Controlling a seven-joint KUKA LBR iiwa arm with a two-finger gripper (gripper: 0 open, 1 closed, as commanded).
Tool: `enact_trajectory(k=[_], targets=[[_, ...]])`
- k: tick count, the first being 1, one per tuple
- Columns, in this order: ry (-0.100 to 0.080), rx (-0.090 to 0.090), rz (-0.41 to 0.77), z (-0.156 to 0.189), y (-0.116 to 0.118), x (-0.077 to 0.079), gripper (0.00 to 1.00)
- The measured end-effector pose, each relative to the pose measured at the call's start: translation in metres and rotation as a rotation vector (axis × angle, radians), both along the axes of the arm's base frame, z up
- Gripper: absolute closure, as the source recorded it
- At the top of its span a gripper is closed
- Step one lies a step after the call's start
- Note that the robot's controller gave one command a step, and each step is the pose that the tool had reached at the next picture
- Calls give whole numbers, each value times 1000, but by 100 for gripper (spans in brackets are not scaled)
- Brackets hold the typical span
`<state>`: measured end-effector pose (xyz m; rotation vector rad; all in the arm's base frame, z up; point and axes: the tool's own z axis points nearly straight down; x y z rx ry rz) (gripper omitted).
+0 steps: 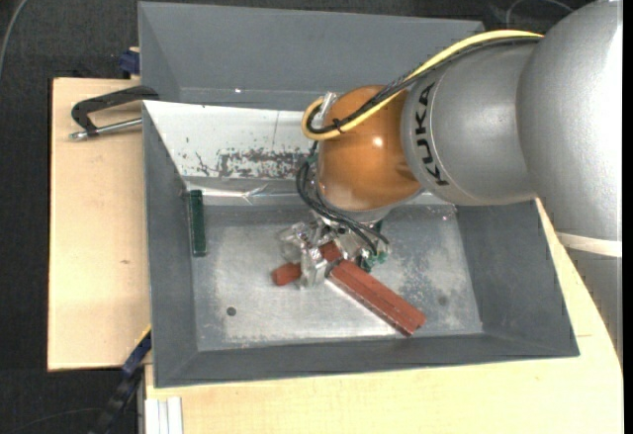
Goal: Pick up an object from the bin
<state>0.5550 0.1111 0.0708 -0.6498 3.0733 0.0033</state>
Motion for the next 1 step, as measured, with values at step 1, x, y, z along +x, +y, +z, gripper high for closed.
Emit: enact_trajectory(k=[1], targets=[[-14, 2, 235, 163, 31, -23, 100]])
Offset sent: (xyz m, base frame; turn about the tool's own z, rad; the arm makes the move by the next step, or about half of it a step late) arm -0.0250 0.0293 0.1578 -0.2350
